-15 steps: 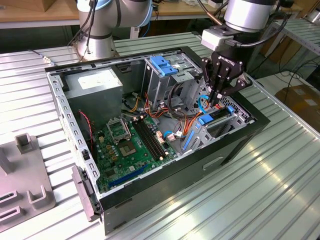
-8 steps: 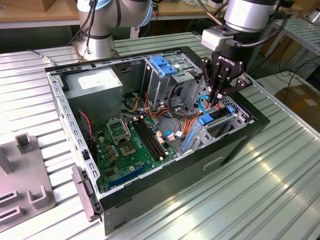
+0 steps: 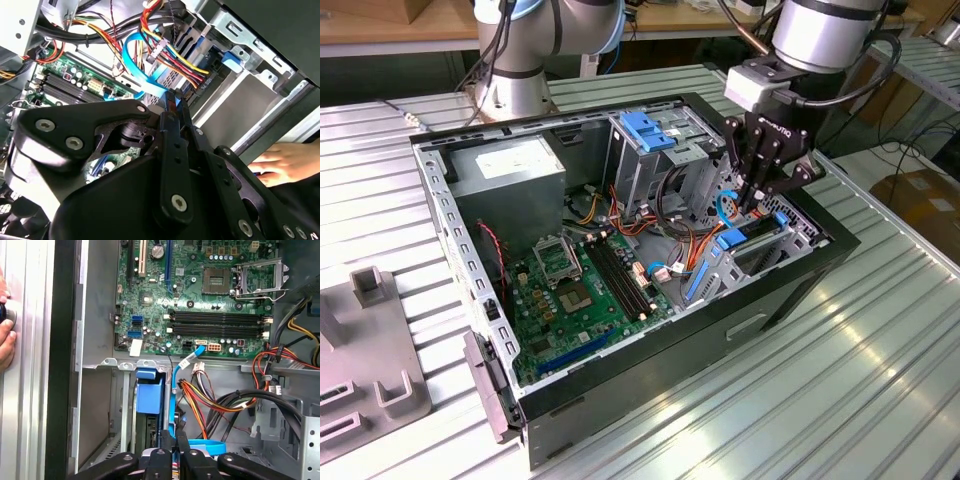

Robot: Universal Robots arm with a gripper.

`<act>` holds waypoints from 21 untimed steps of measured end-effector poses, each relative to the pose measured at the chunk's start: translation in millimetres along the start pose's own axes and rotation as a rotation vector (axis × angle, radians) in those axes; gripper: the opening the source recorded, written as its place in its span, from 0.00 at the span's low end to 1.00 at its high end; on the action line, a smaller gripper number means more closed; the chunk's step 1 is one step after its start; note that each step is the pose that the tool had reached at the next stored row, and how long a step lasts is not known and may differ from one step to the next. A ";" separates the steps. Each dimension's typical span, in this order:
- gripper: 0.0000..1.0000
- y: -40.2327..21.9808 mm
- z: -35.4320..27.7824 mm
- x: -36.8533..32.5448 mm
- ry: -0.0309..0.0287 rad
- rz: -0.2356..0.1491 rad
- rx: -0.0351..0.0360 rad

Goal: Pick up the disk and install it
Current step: 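Insert the second disk wire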

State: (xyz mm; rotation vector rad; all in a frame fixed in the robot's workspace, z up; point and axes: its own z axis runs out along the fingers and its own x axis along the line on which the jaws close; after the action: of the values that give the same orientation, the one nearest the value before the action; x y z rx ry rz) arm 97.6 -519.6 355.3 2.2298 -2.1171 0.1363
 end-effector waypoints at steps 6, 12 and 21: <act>0.16 4.8 1.0 3.8 0.0000 0.001 0.0403; 0.16 9.7 2.0 8.1 -0.0027 -0.003 0.0525; 0.16 17.0 4.6 12.8 -0.0012 -0.001 0.0897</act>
State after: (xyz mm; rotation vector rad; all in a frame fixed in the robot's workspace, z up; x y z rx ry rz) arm 81.3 -533.7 351.8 2.2801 -2.1514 0.2344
